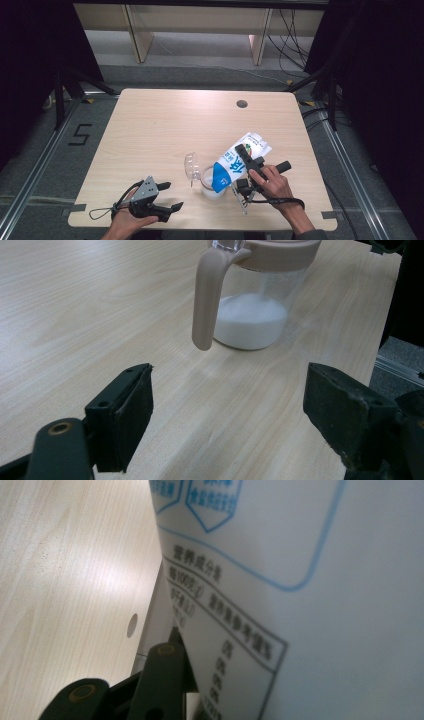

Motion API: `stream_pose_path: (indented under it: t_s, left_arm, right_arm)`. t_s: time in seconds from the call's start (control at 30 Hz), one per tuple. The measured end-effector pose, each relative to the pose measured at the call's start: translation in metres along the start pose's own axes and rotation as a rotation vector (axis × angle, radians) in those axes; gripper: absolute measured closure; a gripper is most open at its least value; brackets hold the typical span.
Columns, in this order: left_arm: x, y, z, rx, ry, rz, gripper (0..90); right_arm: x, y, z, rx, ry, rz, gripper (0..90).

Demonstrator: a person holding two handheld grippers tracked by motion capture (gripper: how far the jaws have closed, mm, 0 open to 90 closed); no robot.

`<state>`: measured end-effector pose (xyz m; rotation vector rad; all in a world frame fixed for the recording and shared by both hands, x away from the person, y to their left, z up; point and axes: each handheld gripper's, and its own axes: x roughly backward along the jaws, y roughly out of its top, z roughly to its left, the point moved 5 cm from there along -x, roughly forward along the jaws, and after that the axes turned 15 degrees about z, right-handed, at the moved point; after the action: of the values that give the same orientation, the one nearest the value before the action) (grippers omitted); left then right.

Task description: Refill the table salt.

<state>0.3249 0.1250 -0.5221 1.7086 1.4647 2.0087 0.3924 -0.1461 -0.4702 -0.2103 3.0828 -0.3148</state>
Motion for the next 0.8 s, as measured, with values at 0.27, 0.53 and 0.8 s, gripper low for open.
stream_pose_path:
  t_s: [0.27, 0.53, 0.8]
  left_arm:
    - [0.0, -0.0001, -0.0001, 0.003, 0.002, 0.001, 19.8]
    - [-0.0005, 0.0, -0.0007, 0.012, 0.001, -0.002, 19.8]
    - [-0.0004, 0.0001, -0.0005, 0.007, 0.001, -0.002, 19.9]
  right_arm:
    - [0.0003, -0.0004, 0.0, 0.002, 0.006, 0.007, 67.0]
    - [0.0001, -0.001, 0.0015, -0.014, 0.013, 0.009, 67.0]
    - [0.0005, 0.0003, -0.0038, 0.03, -0.016, 0.0, 67.2]
